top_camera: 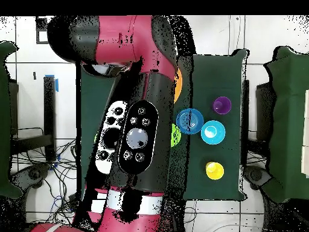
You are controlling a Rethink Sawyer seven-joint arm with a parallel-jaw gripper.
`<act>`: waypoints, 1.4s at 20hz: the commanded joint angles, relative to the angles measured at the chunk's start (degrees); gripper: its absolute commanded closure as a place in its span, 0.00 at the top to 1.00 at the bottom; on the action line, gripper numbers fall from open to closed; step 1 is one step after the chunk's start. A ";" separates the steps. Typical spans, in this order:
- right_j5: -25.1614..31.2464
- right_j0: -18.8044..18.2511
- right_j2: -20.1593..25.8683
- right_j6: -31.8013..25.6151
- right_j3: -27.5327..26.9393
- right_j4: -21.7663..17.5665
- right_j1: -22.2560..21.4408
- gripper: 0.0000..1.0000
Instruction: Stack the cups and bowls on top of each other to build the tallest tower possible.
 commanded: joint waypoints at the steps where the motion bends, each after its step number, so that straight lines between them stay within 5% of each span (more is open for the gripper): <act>1: 4.01 -0.80 5.72 4.49 -1.79 1.80 2.13 0.00; 2: 16.86 -1.87 3.39 2.76 -5.28 0.64 2.49 0.00; 7: 24.28 -4.44 2.81 2.91 -28.83 2.37 18.28 0.00; 11: 26.86 -6.42 -2.00 0.51 -39.88 7.34 26.25 0.00; 18: 23.25 -9.02 -17.77 -2.86 -44.75 21.91 32.18 0.00; 28: 16.76 -15.04 -50.95 -4.37 -45.95 53.21 37.46 0.00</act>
